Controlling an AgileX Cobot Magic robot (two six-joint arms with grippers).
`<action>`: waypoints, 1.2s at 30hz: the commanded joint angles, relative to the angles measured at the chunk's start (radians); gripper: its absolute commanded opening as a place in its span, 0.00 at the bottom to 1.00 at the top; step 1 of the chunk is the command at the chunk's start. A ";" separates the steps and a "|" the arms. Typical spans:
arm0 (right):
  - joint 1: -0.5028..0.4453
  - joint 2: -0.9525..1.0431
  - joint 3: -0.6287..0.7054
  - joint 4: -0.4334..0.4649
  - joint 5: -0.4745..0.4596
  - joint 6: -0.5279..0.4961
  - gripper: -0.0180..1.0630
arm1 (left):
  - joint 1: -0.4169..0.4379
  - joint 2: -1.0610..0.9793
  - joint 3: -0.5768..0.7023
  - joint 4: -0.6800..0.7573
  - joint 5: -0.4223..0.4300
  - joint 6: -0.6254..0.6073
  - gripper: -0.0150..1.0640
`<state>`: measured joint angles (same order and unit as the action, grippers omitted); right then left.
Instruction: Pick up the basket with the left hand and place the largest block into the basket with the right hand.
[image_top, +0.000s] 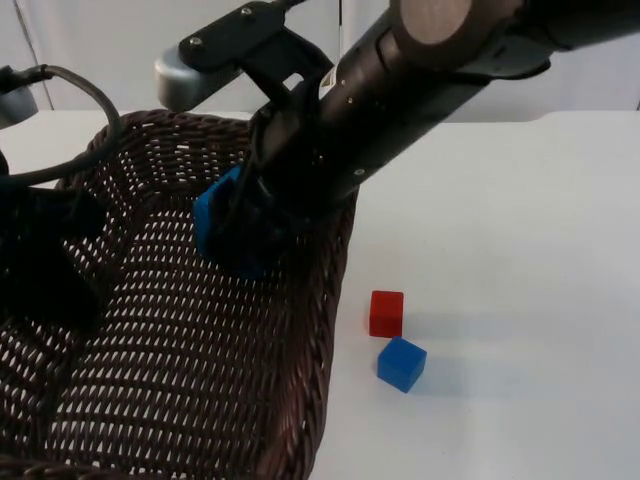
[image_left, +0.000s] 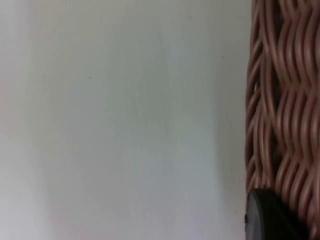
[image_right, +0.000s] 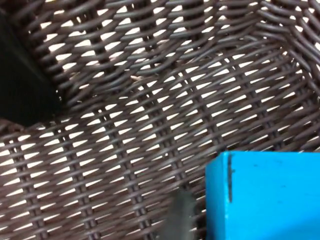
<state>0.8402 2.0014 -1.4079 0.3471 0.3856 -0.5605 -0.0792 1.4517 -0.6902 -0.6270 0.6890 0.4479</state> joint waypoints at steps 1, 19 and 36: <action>0.009 -0.023 -0.005 0.000 -0.013 0.002 0.74 | -0.002 -0.013 0.000 -0.026 0.001 0.000 0.01; 0.009 -0.369 -0.005 -0.004 0.181 0.002 0.81 | -0.002 -0.013 0.000 -0.026 -0.011 0.000 0.01; 0.006 -0.494 -0.005 -0.006 0.283 0.013 0.81 | -0.002 -0.013 0.000 -0.025 -0.013 0.000 0.01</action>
<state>0.8428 1.5198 -1.4079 0.3450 0.6561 -0.5495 -0.0792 1.4517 -0.6902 -0.6270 0.6845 0.4479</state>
